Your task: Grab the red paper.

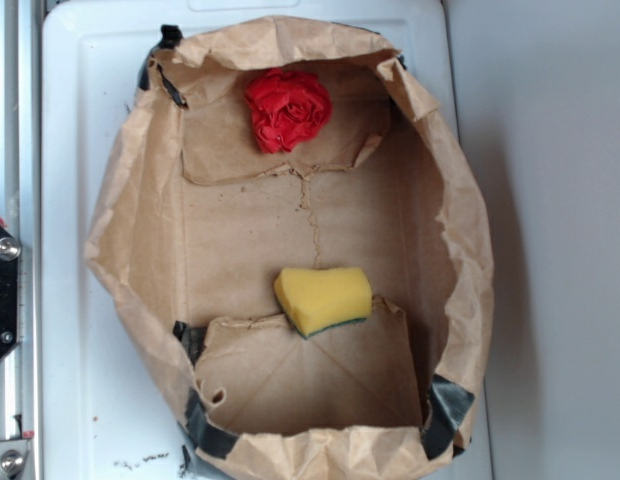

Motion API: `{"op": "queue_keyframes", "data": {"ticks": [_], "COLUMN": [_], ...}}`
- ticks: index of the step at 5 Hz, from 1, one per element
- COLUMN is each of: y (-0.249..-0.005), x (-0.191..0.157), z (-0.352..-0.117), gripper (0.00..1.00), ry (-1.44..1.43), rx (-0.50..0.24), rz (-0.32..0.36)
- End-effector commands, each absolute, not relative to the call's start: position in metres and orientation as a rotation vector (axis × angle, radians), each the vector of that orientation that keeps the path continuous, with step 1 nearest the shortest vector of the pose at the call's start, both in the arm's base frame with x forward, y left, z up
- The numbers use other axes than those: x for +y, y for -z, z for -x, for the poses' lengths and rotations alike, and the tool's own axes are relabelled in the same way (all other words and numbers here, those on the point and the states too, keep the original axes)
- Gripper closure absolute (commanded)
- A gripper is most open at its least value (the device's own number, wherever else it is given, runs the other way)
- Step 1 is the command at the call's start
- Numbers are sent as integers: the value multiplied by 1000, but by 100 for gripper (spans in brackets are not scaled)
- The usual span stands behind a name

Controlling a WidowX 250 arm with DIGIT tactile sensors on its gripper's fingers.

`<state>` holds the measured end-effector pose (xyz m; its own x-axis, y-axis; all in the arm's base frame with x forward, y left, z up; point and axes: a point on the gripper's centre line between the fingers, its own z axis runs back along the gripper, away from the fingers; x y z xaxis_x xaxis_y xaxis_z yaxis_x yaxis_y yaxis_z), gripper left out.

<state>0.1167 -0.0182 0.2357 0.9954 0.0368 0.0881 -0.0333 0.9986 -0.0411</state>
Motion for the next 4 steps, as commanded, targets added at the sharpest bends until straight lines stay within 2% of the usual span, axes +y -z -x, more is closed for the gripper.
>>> {"op": "queue_keyframes", "data": {"ticks": [1, 2, 3, 4], "y": [-236, -225, -216, -204], "x": [-18, -24, -19, -7], "z": [-117, -153, -183, -211], "gripper": [0, 0, 0, 0], "ry": [-35, -222, -379, -544], "rx": [-89, -163, -222, -281], "rz": [40, 76, 117, 128]}}
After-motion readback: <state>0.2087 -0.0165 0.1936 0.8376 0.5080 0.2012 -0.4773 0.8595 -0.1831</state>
